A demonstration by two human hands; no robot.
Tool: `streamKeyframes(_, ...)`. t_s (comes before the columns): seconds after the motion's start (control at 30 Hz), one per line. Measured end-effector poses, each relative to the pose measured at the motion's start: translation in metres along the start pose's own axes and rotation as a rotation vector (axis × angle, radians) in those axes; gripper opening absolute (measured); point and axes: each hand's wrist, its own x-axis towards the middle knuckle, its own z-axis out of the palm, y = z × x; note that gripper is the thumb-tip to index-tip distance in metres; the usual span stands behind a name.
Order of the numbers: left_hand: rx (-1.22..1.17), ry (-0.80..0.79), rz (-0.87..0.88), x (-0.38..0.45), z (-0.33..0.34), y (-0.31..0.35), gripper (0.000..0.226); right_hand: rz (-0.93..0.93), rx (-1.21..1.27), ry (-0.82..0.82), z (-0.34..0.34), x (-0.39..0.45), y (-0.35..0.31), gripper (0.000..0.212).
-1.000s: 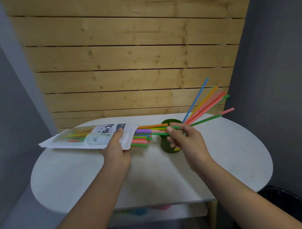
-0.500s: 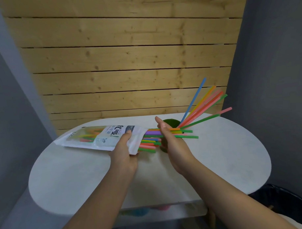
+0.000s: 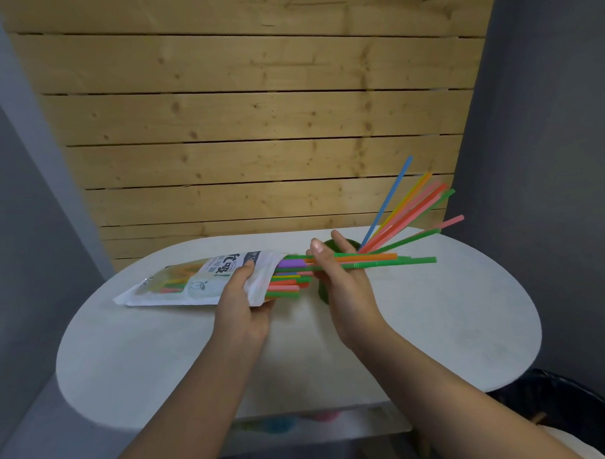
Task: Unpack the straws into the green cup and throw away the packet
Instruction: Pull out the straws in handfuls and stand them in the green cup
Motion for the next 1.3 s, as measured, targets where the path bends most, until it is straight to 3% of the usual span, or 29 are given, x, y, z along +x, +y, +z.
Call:
streamKeyframes(0.1, 0.015, -0.015, -0.005, -0.002, 0.001, -0.003, 0.023, 0.106, 0.192, 0.035, 0.005, 0.006, 0.004, 0.095)
streamKeyframes(0.2, 0.024, -0.005, -0.006, -0.002, 0.002, -0.006, 0.025, 0.186, 0.207, 0.041, 0.006, 0.013, 0.004, 0.068)
streamKeyframes(0.33, 0.038, -0.023, -0.024, -0.002, 0.001, -0.007, 0.018, 0.182, -0.043, 0.072, 0.005, 0.016, 0.004, 0.03)
streamKeyframes(0.4, 0.029, -0.028, -0.014, -0.001, 0.0, -0.005, 0.033, 0.091, -0.11, 0.083, 0.005, 0.015, -0.004, 0.036)
streamKeyframes(0.5, -0.008, 0.0, 0.009, 0.001, -0.001, 0.001, 0.055, 0.006, -0.005, 0.117, 0.003, 0.018, -0.018, 0.05)
streamKeyframes(0.8, 0.001, 0.061, 0.051, 0.013, -0.011, 0.008, 0.054, -0.15, 0.494, 0.167, -0.014, 0.025, -0.058, 0.045)
streamKeyframes(1.3, 0.035, 0.085, 0.075, 0.017, -0.013, 0.013, 0.05, -0.184, 0.146, 0.115, -0.041, 0.018, -0.099, 0.052)
